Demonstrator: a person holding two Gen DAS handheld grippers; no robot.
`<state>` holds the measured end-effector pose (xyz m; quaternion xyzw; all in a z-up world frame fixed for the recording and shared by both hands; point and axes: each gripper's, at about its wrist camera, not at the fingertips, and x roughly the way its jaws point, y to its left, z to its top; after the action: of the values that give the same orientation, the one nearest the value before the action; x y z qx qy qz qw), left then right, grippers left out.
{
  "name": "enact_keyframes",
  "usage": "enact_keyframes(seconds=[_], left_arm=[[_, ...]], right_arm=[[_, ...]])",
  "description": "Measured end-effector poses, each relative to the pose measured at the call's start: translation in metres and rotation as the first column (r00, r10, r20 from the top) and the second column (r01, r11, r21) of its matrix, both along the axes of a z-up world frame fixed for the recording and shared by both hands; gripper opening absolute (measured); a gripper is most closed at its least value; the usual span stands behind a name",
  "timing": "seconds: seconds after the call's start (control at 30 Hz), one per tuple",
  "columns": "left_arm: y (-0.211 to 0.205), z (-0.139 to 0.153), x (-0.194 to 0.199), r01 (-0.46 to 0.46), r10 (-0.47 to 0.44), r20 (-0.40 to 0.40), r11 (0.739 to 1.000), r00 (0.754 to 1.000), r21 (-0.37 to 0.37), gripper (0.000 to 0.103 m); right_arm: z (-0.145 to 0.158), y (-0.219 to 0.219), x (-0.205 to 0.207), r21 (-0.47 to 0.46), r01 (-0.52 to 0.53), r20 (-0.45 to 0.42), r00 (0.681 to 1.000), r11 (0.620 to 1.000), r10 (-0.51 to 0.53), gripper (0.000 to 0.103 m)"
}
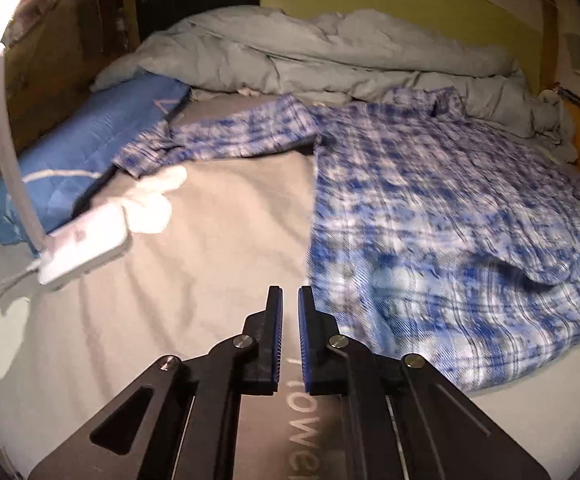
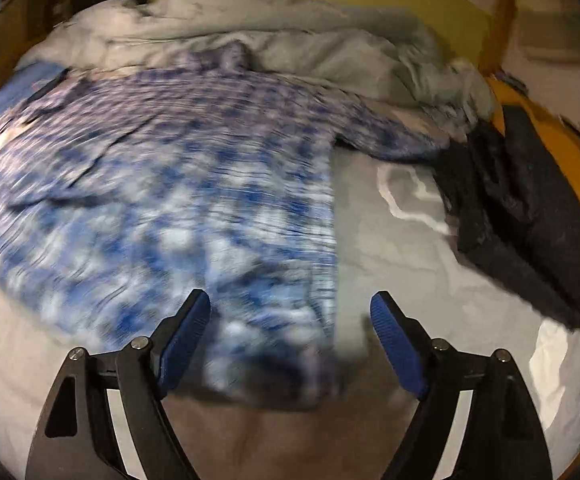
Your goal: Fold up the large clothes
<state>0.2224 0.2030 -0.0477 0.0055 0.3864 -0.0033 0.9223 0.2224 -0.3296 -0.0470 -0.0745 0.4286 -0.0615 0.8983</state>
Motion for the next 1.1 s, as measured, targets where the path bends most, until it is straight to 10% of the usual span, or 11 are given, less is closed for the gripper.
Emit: enact_keyframes(seconds=[0.1,0.23,0.33,0.43,0.63,0.93,1.1], left_arm=[[-0.009,0.004,-0.007,0.051,-0.05,0.027,0.998,0.998,-0.033,0.009],[-0.028,0.016,-0.015,0.11,-0.106,0.068,0.993,0.992,-0.053,0.009],[-0.038,0.014,-0.016,0.129,-0.127,0.054,0.991,0.99,-0.045,0.025],[-0.043,0.002,-0.012,0.119,-0.119,-0.001,0.993,0.993,-0.021,0.068],[-0.03,-0.025,0.002,-0.021,0.035,-0.082,0.987,0.996,0.16,0.069],[-0.026,-0.015,-0.006,-0.061,0.062,0.002,0.979,0.998,0.193,0.067],[-0.048,0.011,-0.032,0.036,-0.045,0.098,0.996,0.994,0.087,0.067]], right_arm=[[-0.009,-0.02,0.006,0.069,0.066,-0.042,0.997,0.995,-0.063,0.019],[0.002,-0.038,-0.004,0.145,0.117,0.017,0.993,0.983,-0.12,0.0],[0.017,-0.045,-0.015,0.153,0.156,0.085,0.982,0.976,-0.171,0.0],[0.026,-0.044,-0.024,0.2,0.137,0.107,0.981,0.97,-0.16,0.002],[0.033,-0.013,-0.03,0.151,0.049,0.127,0.99,0.987,-0.068,0.007],[0.03,-0.012,-0.032,0.128,0.056,0.122,0.99,0.99,-0.072,0.016],[0.038,-0.009,-0.044,0.154,0.043,0.159,0.985,0.987,-0.068,0.025]])
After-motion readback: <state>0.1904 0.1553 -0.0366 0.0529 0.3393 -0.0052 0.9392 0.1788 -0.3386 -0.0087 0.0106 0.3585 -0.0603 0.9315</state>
